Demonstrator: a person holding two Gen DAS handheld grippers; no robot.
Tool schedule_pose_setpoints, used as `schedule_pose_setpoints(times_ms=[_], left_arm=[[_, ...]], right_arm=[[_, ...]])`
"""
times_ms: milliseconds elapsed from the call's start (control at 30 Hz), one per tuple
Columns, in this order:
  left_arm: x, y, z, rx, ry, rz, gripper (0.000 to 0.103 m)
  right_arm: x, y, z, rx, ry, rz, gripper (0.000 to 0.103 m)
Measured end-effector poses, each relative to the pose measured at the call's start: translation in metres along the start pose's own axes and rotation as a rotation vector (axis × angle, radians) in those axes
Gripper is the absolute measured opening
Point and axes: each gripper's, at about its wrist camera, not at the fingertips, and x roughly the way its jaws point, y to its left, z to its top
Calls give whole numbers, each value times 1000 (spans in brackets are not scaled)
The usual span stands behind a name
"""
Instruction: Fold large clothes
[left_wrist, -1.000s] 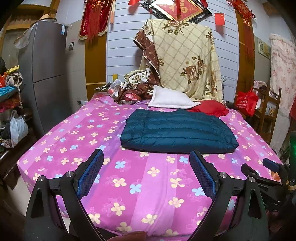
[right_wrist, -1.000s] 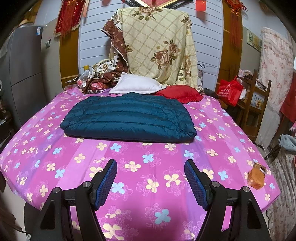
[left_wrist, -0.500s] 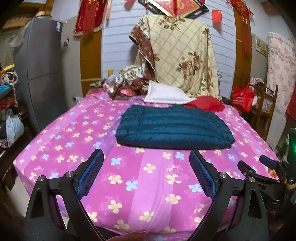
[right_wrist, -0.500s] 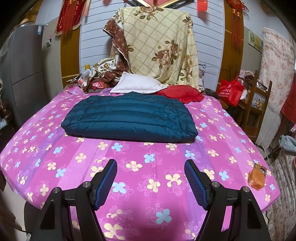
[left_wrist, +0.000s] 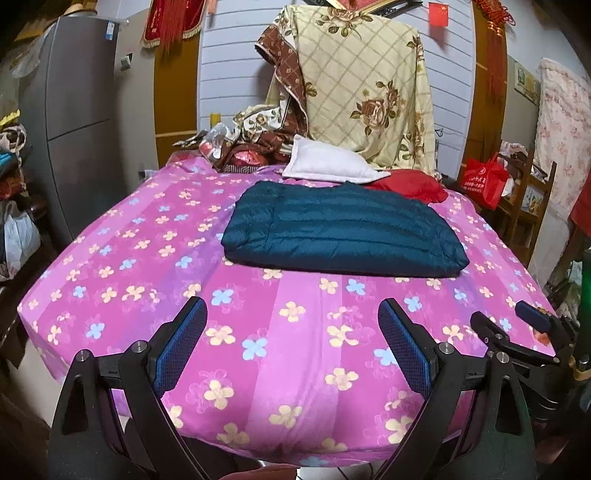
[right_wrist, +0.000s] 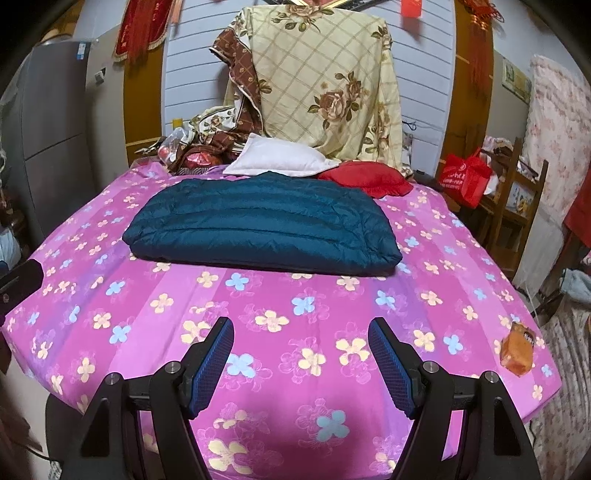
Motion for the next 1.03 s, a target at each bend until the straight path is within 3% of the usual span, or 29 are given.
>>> schedule_pose_setpoints(times_ms=[333,1033], left_arm=[[24,3,-8,-24,79,-6,94],[23,-1,-10,20,44,9,94]], right_arm=[[19,0,10,9,30,-1,73],[17,12,3,-3,11,1,73]])
